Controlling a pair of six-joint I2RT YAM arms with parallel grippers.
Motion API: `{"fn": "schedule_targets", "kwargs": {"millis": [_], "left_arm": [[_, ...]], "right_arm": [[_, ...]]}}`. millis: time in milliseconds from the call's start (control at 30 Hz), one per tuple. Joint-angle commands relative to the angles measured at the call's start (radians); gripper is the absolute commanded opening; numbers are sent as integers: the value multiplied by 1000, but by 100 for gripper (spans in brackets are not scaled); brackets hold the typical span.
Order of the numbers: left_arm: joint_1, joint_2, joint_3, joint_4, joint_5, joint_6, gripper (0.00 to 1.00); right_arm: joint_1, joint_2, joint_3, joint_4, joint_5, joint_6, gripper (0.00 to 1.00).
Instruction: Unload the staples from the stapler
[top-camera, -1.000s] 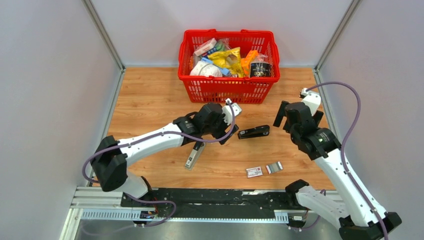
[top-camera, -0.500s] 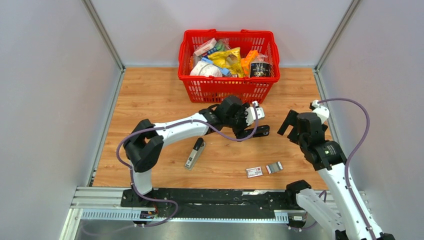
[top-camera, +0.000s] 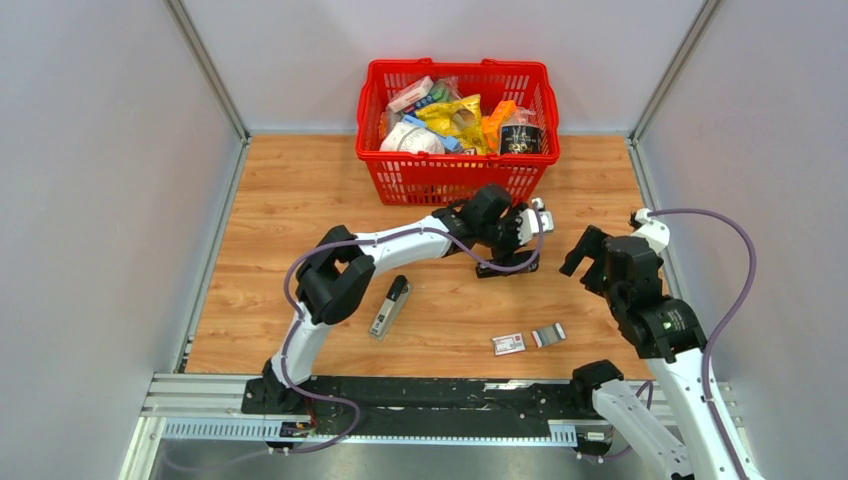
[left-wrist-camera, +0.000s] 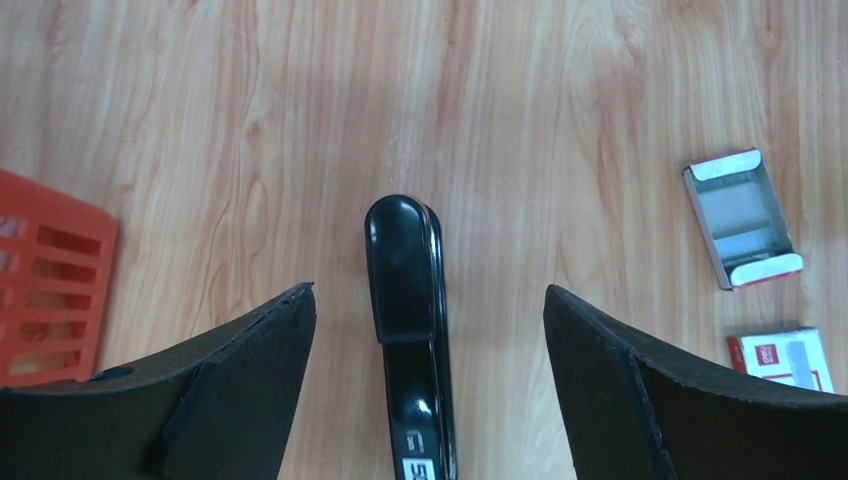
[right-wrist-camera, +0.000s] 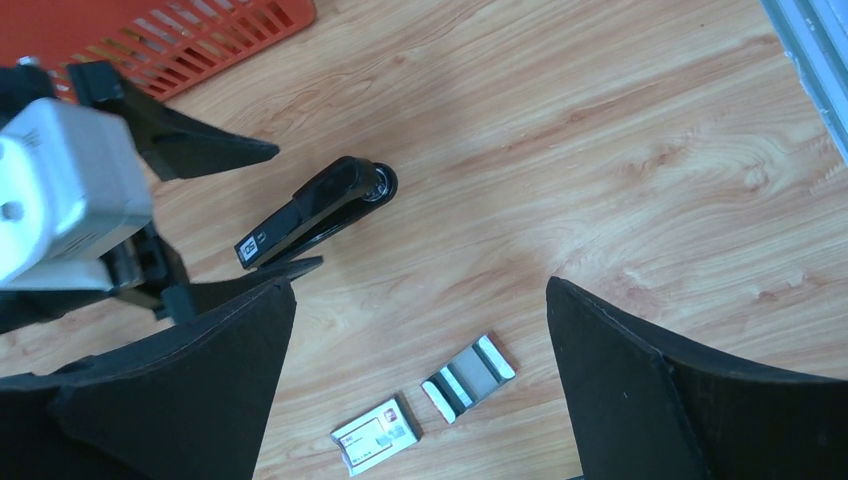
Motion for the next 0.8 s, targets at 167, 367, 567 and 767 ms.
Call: {"fn": "schedule_targets", "kwargs": {"millis": [167,367,567,767], "left_arm": [[-2,102,86,37,55,1,91],[-2,133,93,64,39,6,91],[-2,162,113,100,14,5,90],[-2,195,149,97,6,3,87]], "right_arm": [[-5,-30,10,-19,-56,-11,100],[-5,-44,2,-19,-73,-12,100],[-5,-59,-13,-16,-87,-14,100],[-5,-62,-15,-14,-95,-14,100]]}}
